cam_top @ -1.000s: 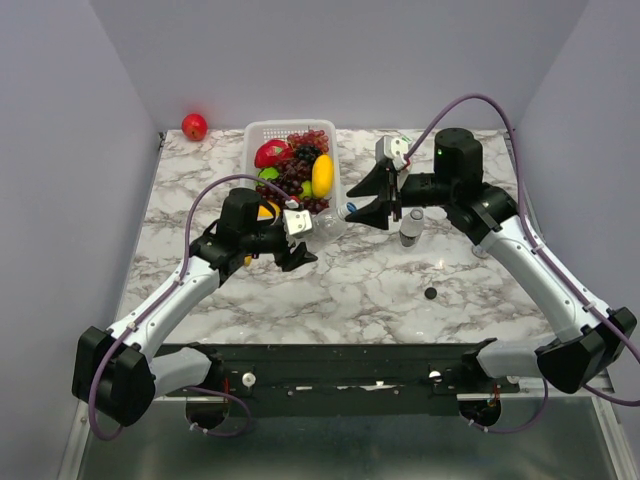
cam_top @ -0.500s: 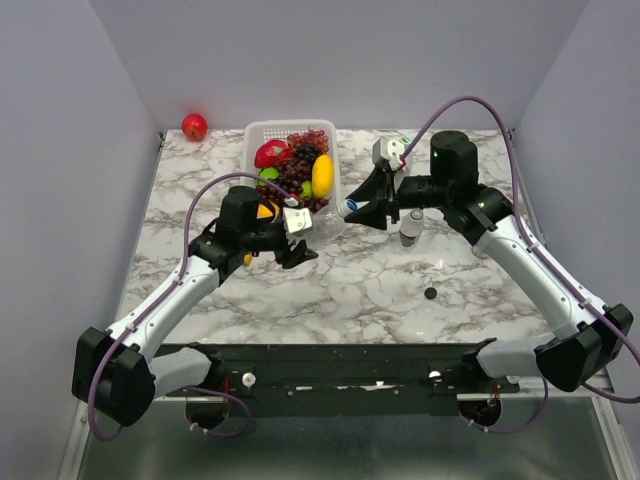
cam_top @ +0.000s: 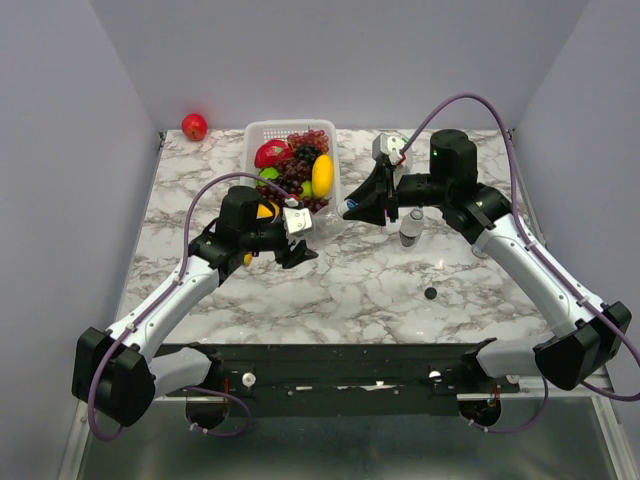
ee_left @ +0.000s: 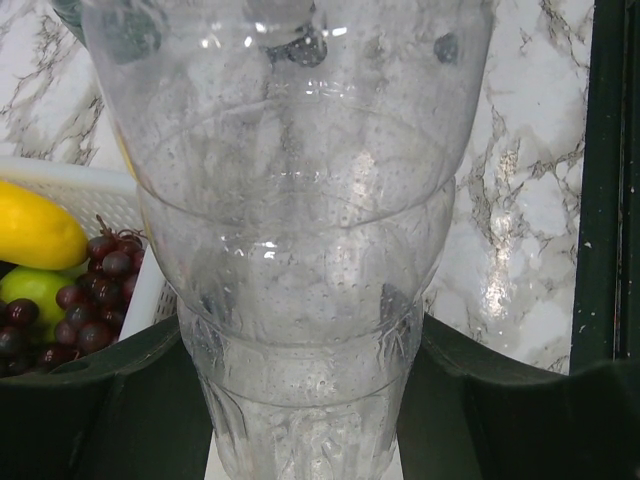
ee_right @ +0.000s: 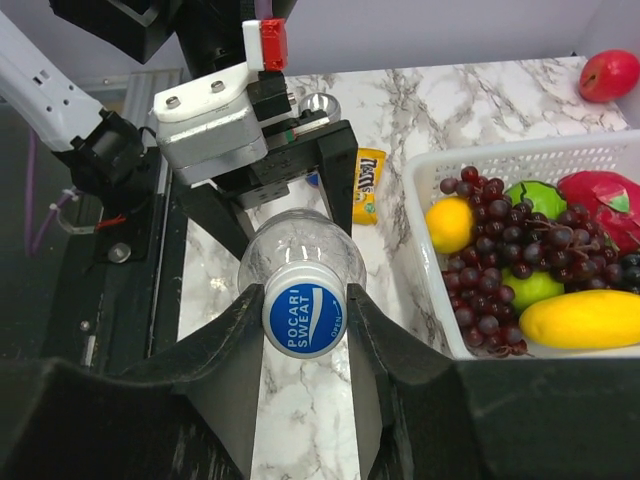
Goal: Screw on the bottle caps
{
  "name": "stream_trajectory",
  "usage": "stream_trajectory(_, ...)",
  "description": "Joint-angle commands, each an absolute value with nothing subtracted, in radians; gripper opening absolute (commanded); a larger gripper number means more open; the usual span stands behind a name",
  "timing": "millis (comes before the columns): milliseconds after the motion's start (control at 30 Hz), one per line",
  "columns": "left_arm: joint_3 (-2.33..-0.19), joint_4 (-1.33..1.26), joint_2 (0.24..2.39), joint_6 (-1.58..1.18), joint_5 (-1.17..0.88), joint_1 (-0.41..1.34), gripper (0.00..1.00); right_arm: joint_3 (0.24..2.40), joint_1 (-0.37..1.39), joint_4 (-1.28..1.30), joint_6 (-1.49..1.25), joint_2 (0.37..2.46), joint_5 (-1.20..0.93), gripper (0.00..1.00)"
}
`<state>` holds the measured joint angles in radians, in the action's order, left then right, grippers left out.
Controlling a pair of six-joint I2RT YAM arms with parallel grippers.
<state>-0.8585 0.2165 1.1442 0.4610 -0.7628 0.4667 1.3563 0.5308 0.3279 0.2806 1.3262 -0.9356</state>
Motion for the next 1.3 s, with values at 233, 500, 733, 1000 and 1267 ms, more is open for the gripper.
stream_trajectory(233,-0.819,-0.023,1.106,0.273,-0.456,0.547,0.0,1.358,0.532,0.184,0.004,1.361,-0.754,0.12)
stream_trajectory(500,-0.838,-0.071,1.146,0.158,-0.331,0.581,0.37,1.411,0.532,0.152,-0.106,1.387,-0.735,0.06)
stream_trajectory(733,-0.802,0.079,1.112,0.271,-0.368,0.546,0.99,1.518,0.48,0.45,0.248,1.384,-0.617,0.0)
stream_trajectory(1000,-0.752,0.17,1.083,0.4,-0.37,0.505,0.99,1.683,0.378,0.661,0.419,1.499,-0.517,0.0)
stream_trajectory(1267,-0.759,0.15,1.103,0.361,-0.425,0.497,0.99,1.873,0.359,0.676,0.457,1.736,-0.485,0.0)
